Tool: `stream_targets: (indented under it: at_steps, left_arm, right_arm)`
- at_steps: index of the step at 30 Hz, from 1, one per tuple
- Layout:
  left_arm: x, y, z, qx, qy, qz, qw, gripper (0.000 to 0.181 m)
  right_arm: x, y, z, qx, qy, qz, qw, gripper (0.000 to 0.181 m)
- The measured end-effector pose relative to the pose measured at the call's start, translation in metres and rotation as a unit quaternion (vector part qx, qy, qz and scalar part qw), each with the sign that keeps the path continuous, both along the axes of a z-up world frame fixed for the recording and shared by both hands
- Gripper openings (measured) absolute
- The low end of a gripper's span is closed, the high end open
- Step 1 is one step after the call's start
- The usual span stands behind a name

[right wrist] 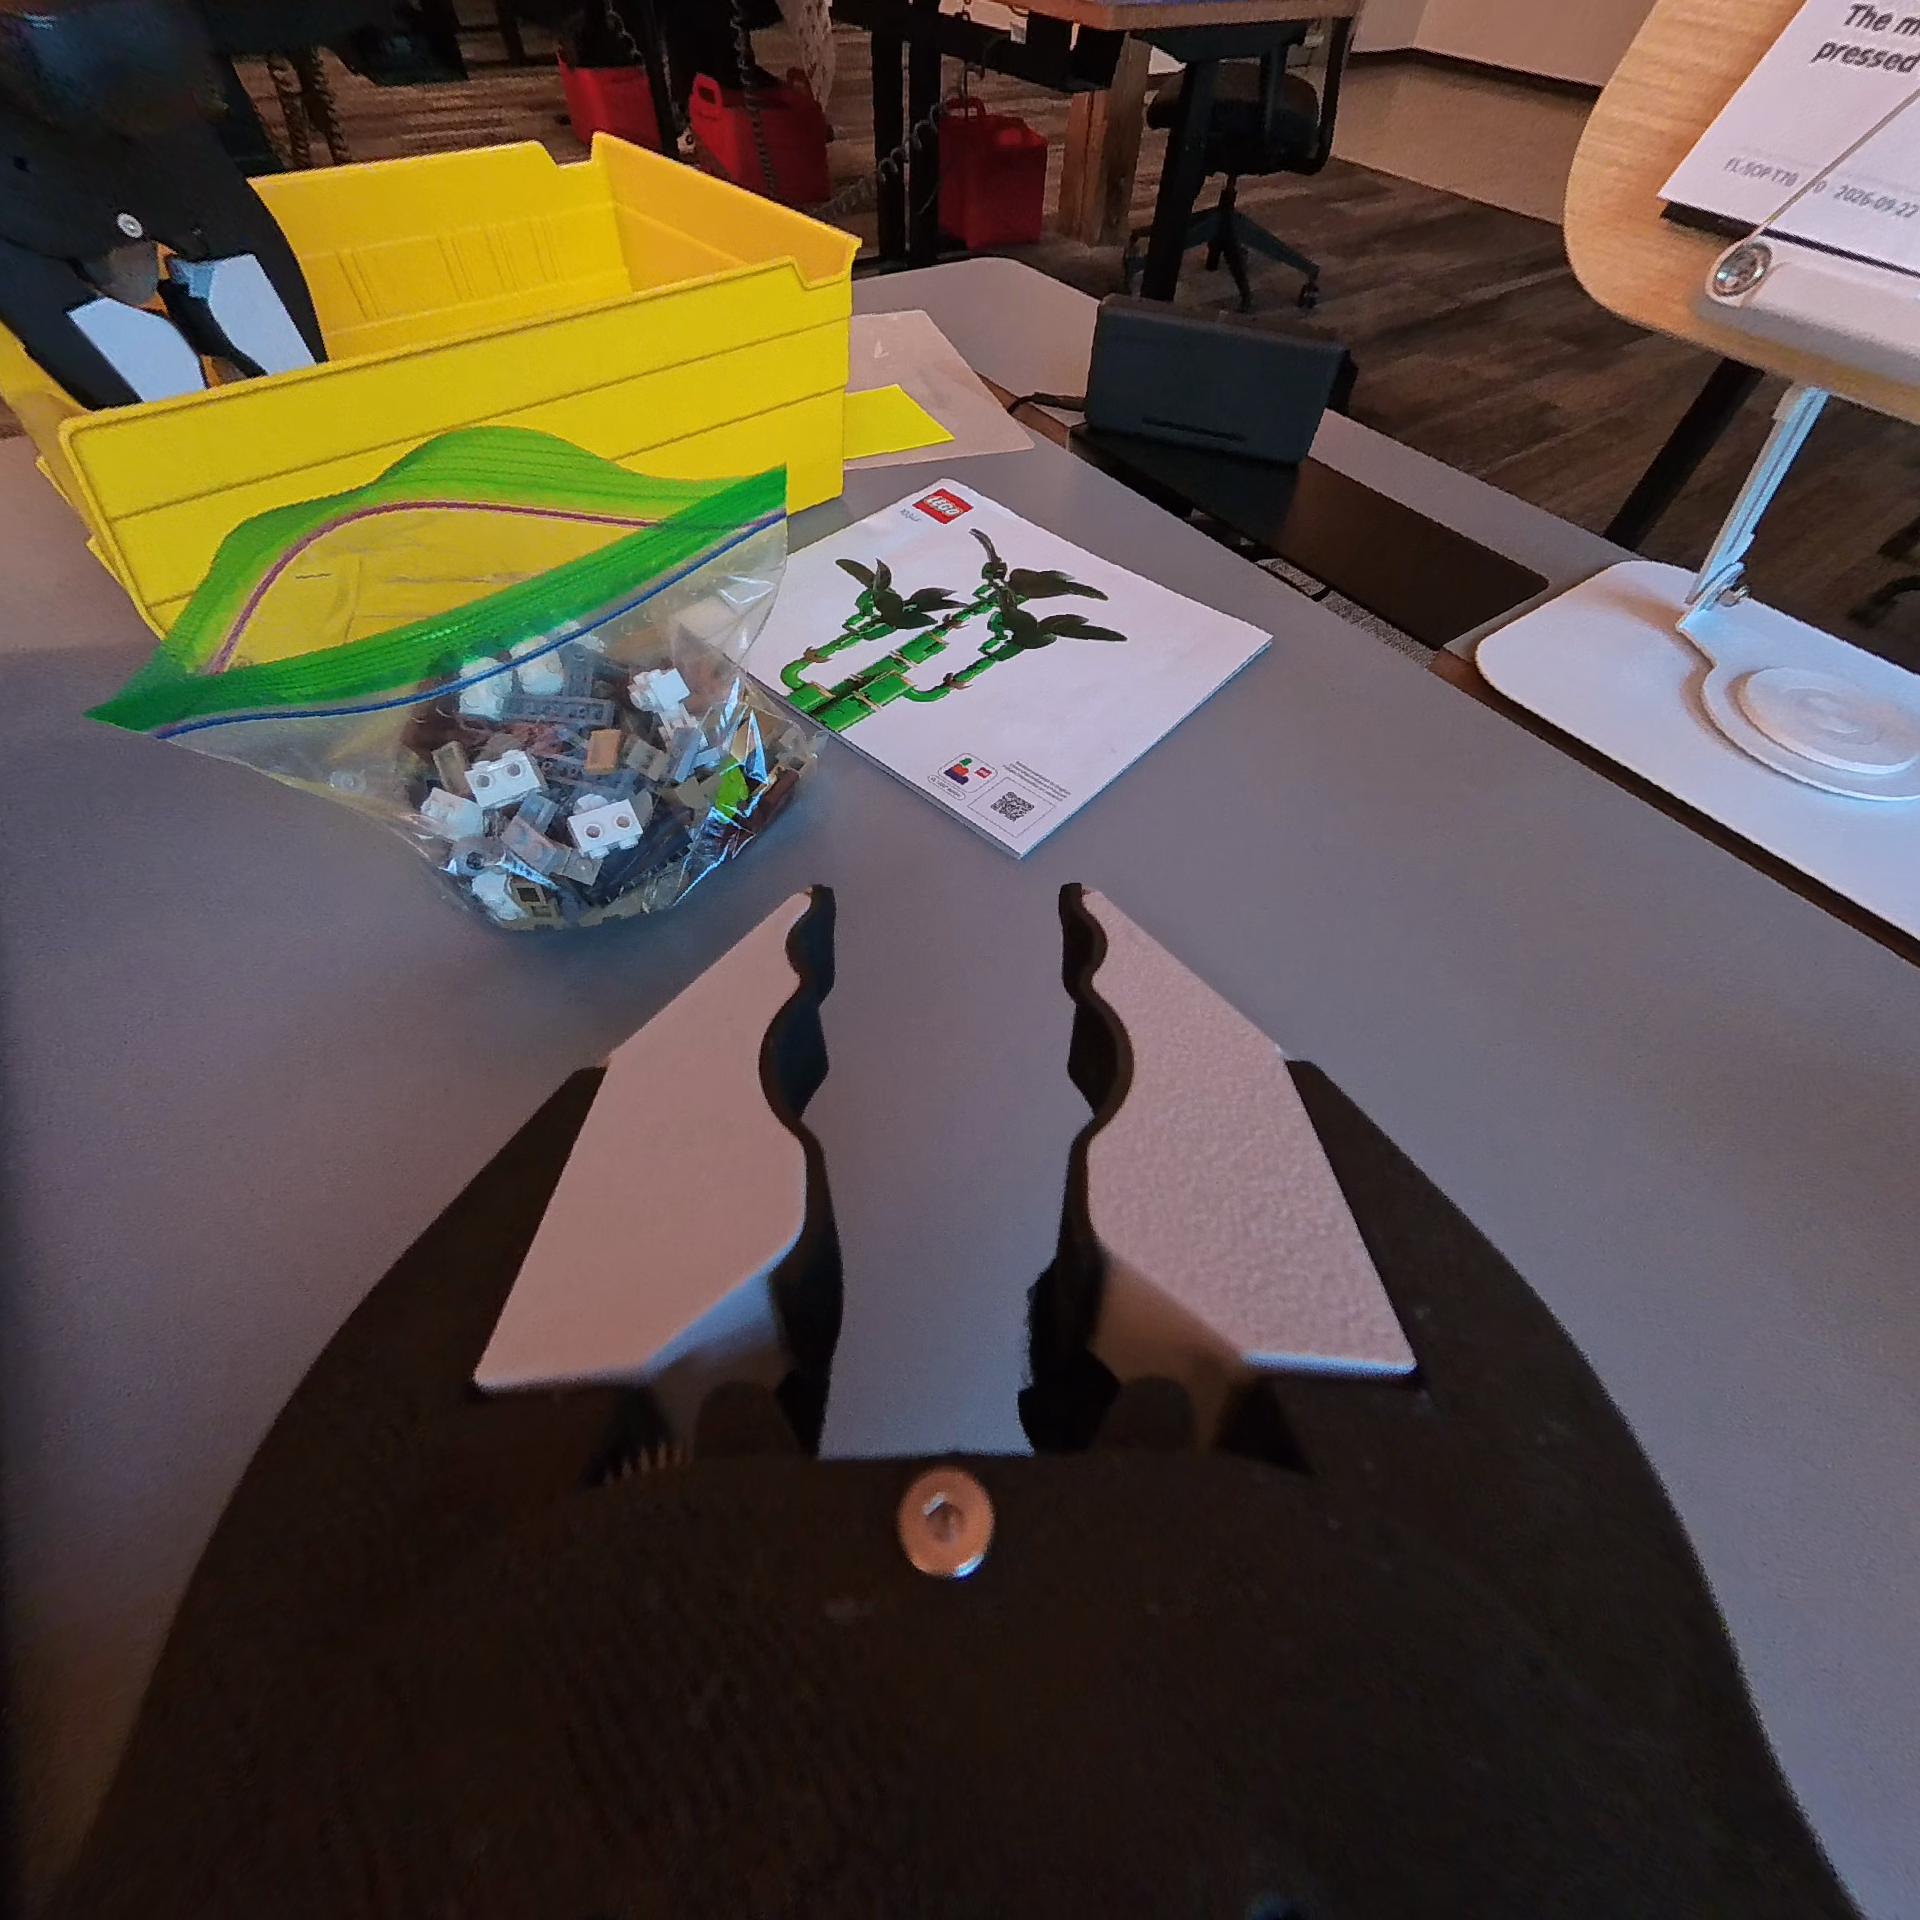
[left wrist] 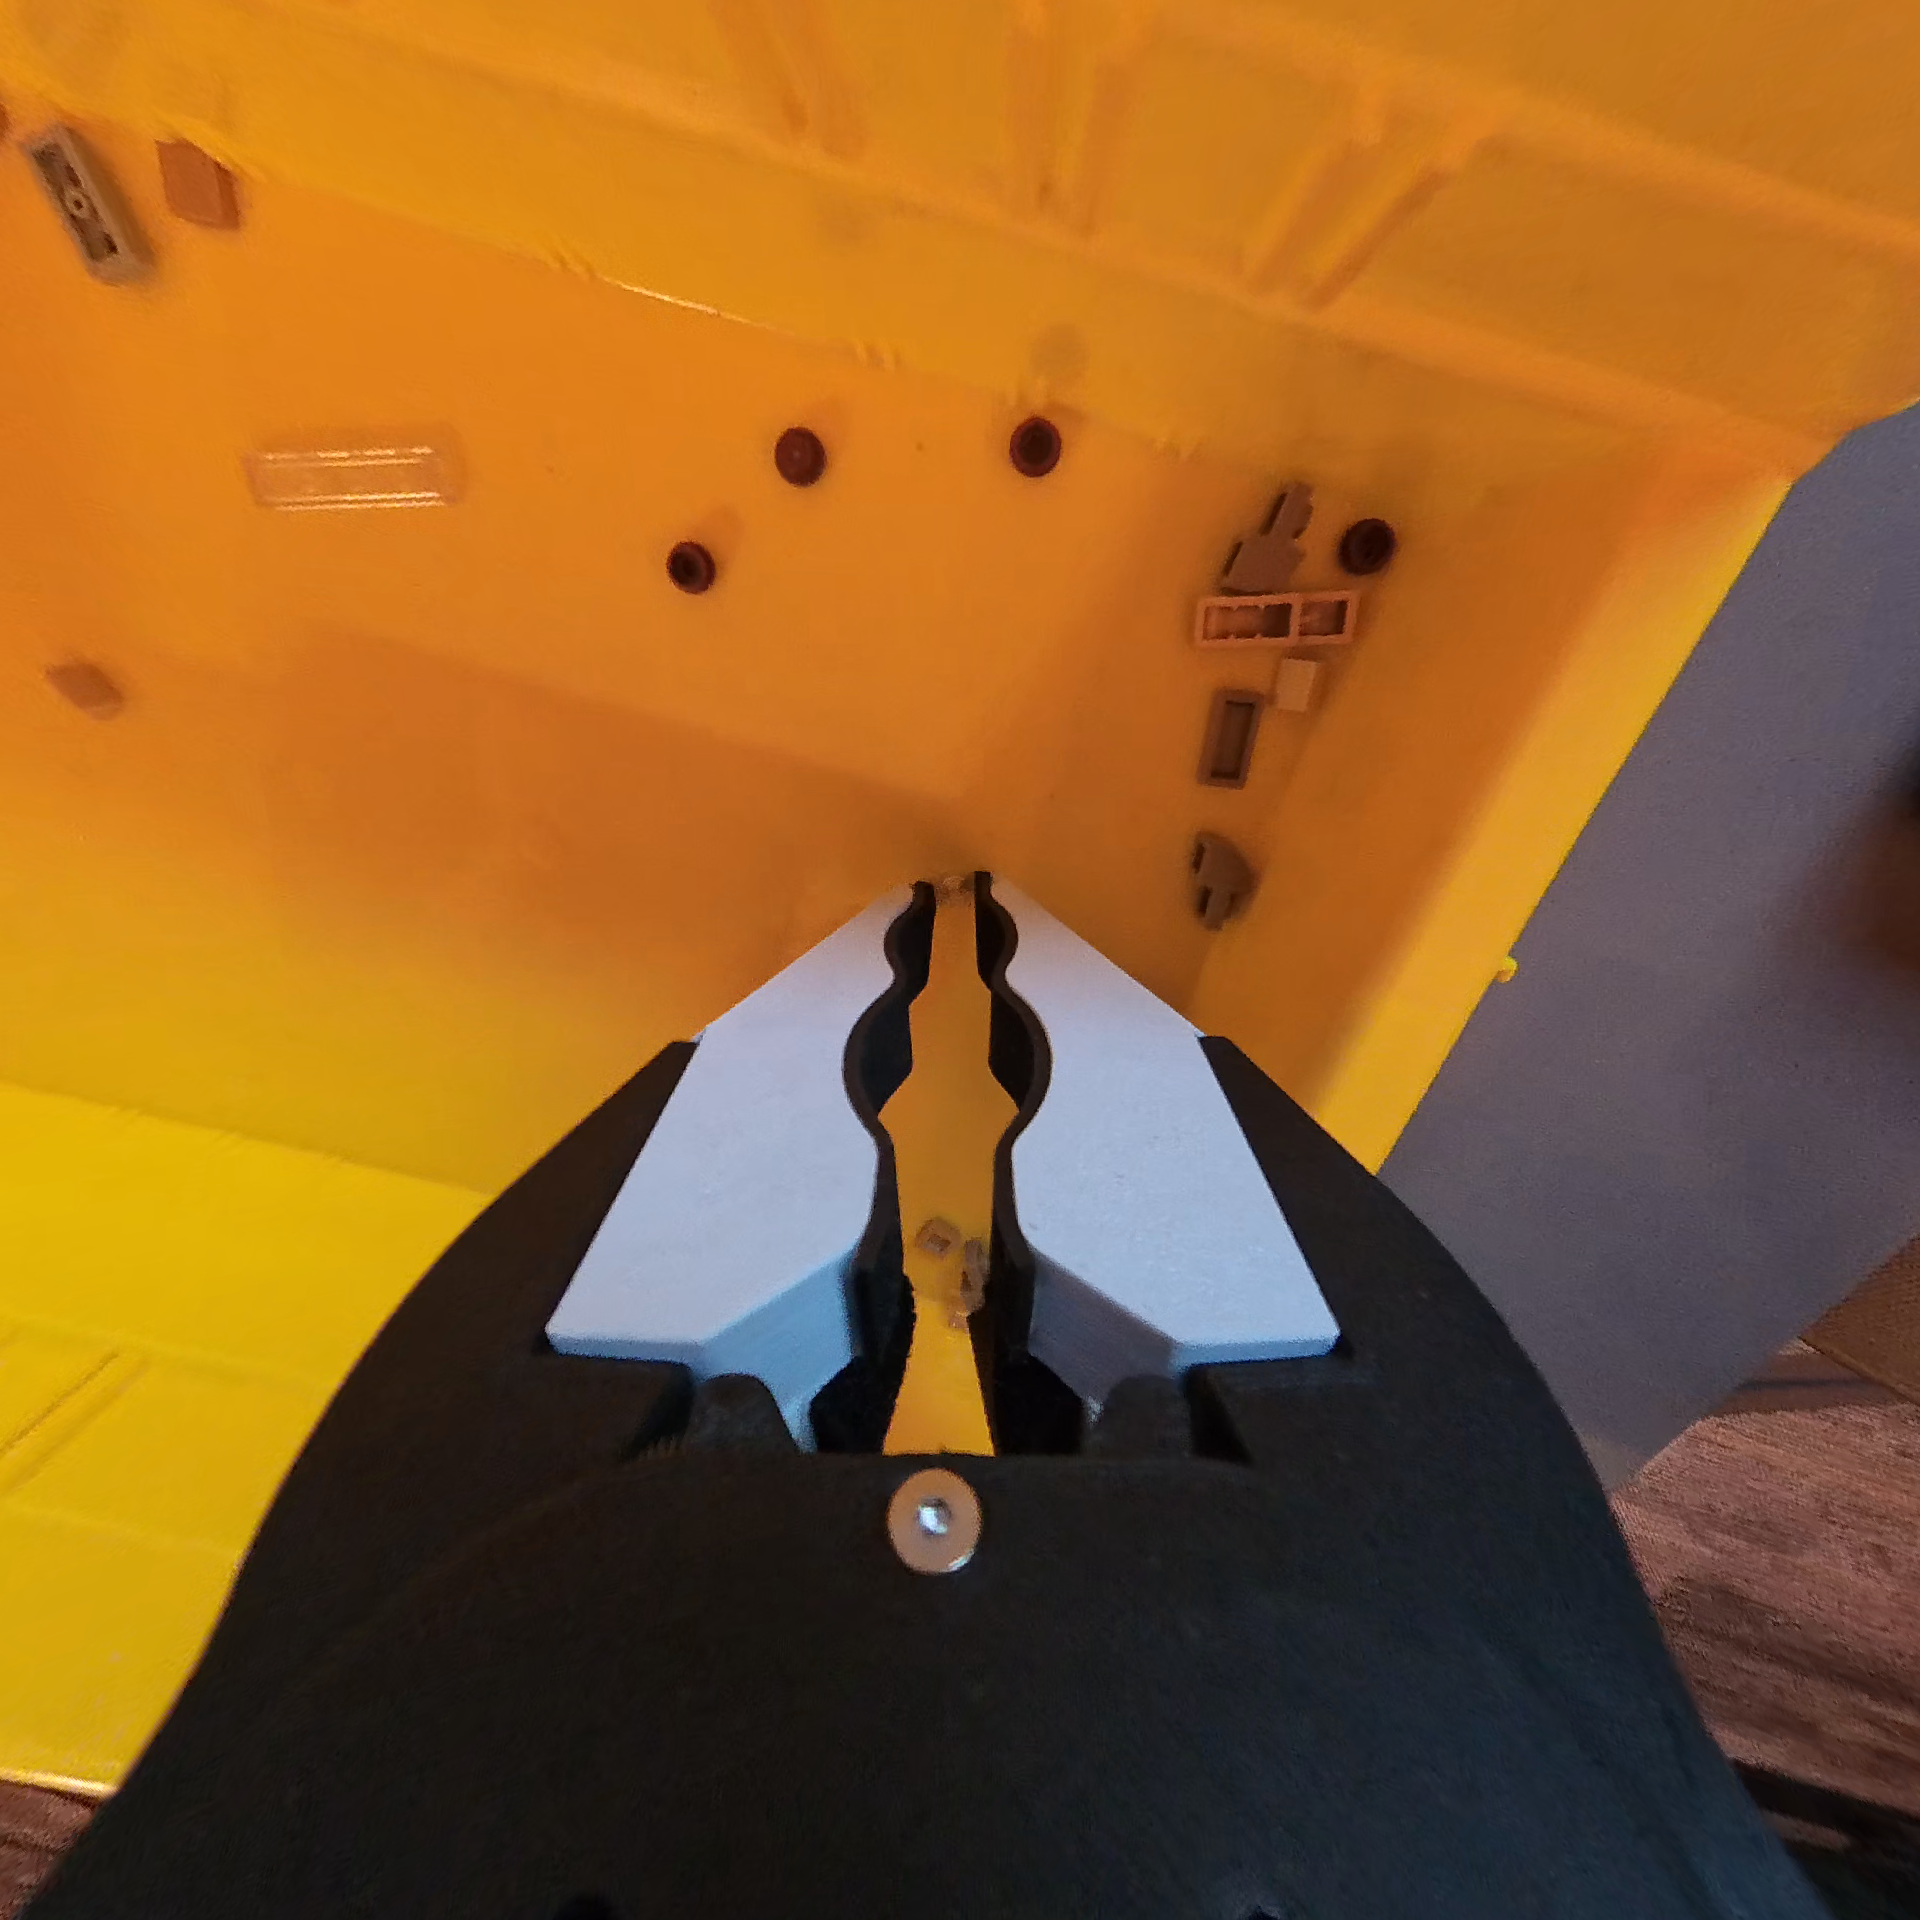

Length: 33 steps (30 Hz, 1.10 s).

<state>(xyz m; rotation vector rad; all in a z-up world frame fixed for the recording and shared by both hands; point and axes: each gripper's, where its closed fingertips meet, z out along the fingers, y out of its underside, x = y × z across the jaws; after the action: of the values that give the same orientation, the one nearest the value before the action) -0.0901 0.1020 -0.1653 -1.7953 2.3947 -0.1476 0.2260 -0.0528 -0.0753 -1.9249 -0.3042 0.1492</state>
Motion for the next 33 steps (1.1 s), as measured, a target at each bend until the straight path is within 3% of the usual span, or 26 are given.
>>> stream_targets:
  at_steps: [4, 7, 10, 13, 16, 18, 24, 33]
  left_arm:
    - [0.002, 0.011, 0.009, 0.036, -0.01, 0.007, 0.999, 0.006]
    - [0.032, 0.005, 0.052, 0.057, -0.092, 0.015, 0.994, 0.006]
    - [0.089, -0.041, 0.114, 0.013, -0.217, -0.008, 0.976, 0.006]
    - [0.138, -0.097, 0.147, -0.048, -0.277, -0.048, 0.959, 0.006]
    - [0.166, -0.129, 0.142, -0.075, -0.256, -0.075, 0.961, 0.006]
    - [0.177, -0.129, 0.128, -0.052, -0.228, -0.083, 0.969, 0.006]
    - [0.188, -0.132, 0.109, -0.077, -0.179, -0.074, 0.978, 0.006]
    - [0.194, -0.126, 0.125, -0.089, -0.207, -0.059, 0.972, 0.012]
  right_arm:
    - [0.0, 0.0, 0.001, 0.001, -0.001, 0.001, 1.0, 0.043]
    - [-0.001, 0.0, 0.0, 0.0, -0.002, 0.002, 1.0, 0.043]
    - [-0.002, 0.001, -0.001, -0.004, -0.004, 0.003, 1.0, 0.044]
    - [-0.002, 0.0, -0.002, -0.005, -0.009, 0.003, 1.0, 0.043]
    - [-0.001, 0.0, -0.001, -0.003, -0.011, 0.001, 1.0, 0.043]
    - [-0.001, -0.001, 0.0, -0.001, -0.01, 0.001, 1.0, 0.043]
    - [-0.002, -0.002, 0.004, 0.004, -0.015, 0.005, 1.0, 0.043]
    - [-0.003, -0.003, 0.004, 0.002, -0.028, 0.006, 1.0, 0.043]
